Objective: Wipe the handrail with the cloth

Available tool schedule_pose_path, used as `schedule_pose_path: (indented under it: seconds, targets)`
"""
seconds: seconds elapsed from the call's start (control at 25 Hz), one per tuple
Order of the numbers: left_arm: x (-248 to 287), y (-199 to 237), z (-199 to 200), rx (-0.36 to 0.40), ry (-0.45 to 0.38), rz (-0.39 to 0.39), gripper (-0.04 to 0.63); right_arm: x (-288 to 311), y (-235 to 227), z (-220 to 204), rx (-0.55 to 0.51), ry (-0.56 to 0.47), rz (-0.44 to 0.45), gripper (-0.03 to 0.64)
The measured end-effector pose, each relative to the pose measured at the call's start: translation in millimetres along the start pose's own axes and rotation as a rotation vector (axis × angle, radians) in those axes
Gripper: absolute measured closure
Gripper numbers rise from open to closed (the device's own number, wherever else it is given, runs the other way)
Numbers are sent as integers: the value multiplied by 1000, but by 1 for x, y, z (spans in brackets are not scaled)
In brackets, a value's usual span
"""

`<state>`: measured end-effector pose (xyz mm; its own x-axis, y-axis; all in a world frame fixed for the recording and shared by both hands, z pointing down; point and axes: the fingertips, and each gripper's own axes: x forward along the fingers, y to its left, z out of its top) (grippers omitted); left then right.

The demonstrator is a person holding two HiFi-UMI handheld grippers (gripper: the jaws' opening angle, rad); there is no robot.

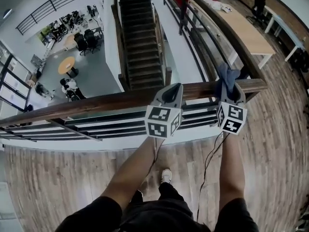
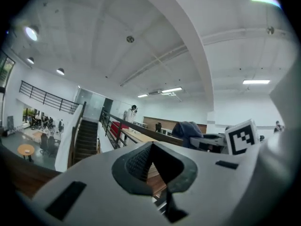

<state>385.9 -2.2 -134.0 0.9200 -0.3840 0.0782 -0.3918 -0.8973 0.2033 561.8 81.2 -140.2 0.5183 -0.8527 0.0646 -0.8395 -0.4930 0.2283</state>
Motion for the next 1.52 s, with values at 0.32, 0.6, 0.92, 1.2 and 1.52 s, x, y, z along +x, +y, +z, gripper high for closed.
schedule_pose_path:
  seconds: [0.32,0.6,0.92,1.2,1.52]
  targets:
    - [-149,146,-18,34,-44,175,597,-50,278,44,45,-101,307,512]
    - [-296,285,-49,4,-81,405,597,-105,510,27,98,-45,574,511]
    - [-436,437,-113,55,28,629,597,-102,715,-11,77,45,765,511]
    - [-488,515,-147,80,131,687,597,-73,838,-57,42,179,830,511]
    - [-522,552,-175,0,168,733,597,-45,936,-89,-97,266,823,511]
